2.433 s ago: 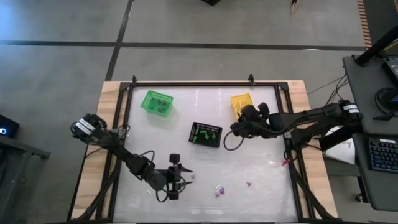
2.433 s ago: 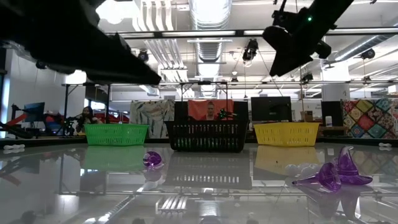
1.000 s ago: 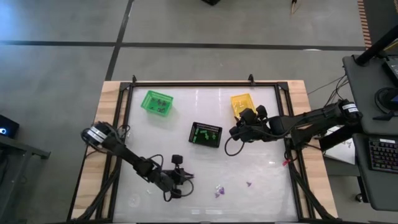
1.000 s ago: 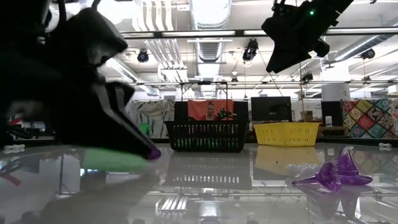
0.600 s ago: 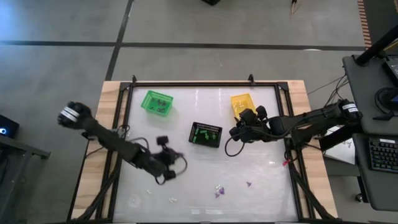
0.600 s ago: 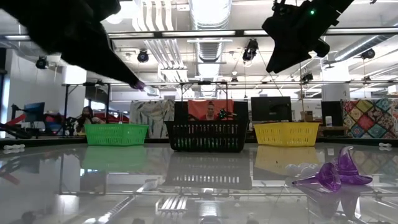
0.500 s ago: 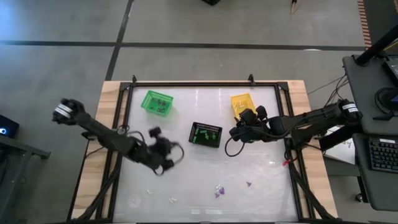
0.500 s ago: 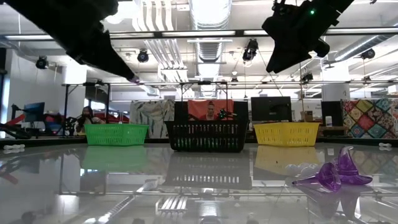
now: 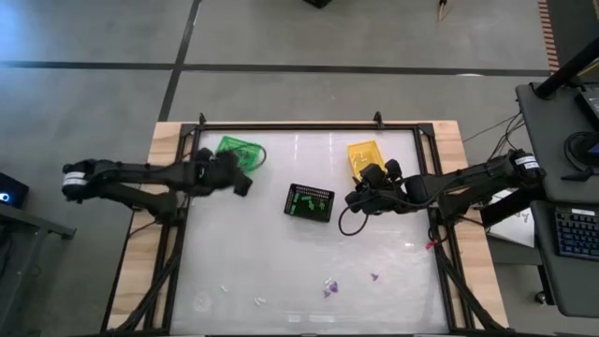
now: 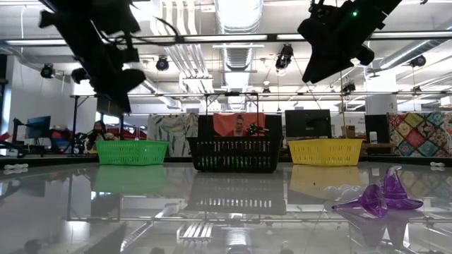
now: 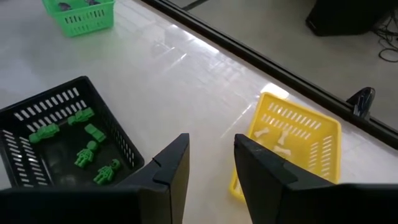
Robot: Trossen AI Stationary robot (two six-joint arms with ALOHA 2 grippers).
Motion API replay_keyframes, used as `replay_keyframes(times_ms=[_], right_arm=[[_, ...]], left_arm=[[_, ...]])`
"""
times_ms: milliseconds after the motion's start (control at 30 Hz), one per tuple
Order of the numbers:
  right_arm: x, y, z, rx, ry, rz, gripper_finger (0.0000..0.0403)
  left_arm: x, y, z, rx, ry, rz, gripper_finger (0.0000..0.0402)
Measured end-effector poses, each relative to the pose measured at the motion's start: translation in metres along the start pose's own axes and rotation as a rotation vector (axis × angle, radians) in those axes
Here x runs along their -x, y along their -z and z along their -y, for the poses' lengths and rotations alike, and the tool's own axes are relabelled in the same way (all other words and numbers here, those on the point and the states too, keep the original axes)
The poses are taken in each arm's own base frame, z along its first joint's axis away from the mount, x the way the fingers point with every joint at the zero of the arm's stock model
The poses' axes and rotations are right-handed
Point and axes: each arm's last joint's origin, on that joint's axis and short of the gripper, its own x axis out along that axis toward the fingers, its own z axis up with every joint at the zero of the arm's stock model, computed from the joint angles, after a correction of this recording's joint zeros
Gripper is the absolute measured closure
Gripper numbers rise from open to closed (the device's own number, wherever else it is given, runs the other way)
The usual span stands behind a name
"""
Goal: Sort Halloween decoration
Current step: Put the purple witch hat toy into the green bin
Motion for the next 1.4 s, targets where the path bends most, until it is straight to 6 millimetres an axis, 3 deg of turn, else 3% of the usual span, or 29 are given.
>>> replay_keyframes(times_ms=[300, 733, 933, 1167, 1400], right_arm=[[0.000, 0.000, 0.000, 0.000, -0.009, -0.009, 0.0284], [0.000, 0.002, -0.002, -0.005, -0.048, -0.044, 0.0283], [0.003, 0.002, -0.010, -0.073, -0.251, -0.186, 0.0286], [0.009, 0.006, -0.030, -0.106, -0.606, -0.414, 0.0289], [0.016, 0.022, -0.054, -0.103, -0.672, -0.637, 0.0289]], left_arm=[[-0.037, -0.012, -0.025, -0.042, -0.090, -0.114, 0.0389], [-0.043, -0.014, -0.028, -0.075, -0.119, -0.131, 0.0306], [-0.030, -0.017, -0.016, -0.057, 0.046, -0.081, 0.0302], [0.005, -0.022, 0.014, -0.056, 0.265, 0.128, 0.0304], [0.038, -0.016, 0.040, -0.093, 0.458, 0.254, 0.0304]])
